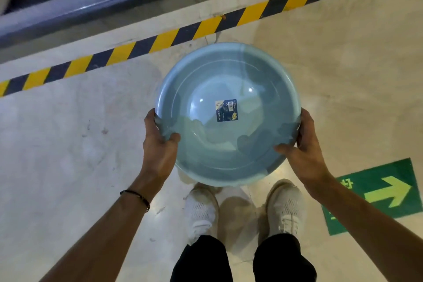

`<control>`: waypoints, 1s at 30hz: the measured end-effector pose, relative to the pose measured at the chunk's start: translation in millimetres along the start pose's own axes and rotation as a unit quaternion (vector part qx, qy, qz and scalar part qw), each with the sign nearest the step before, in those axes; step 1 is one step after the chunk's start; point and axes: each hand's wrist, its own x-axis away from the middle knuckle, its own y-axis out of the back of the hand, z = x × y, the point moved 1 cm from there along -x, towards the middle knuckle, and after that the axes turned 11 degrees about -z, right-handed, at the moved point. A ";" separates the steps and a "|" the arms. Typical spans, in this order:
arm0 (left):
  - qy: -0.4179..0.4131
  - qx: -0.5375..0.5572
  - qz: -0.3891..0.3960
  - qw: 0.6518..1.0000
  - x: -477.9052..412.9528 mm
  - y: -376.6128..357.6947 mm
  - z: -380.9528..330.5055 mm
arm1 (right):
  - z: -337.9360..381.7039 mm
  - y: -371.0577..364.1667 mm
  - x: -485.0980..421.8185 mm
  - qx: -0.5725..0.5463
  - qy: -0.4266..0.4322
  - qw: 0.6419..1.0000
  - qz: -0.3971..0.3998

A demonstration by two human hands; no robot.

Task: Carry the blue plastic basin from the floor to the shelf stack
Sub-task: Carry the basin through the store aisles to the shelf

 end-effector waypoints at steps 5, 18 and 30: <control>0.034 -0.034 0.000 0.999 1.4 -5.5 7.9 | -15.5 0.3 -7.5 0.028 -0.023 0.999 0.017; 0.008 -0.072 0.017 0.997 23.5 -0.4 -22.0 | 0.0 19.7 2.0 0.034 0.006 0.999 -0.002; -0.052 -0.002 0.026 0.998 121.7 48.9 -197.1 | 147.2 142.2 75.9 -0.023 0.035 0.995 -0.089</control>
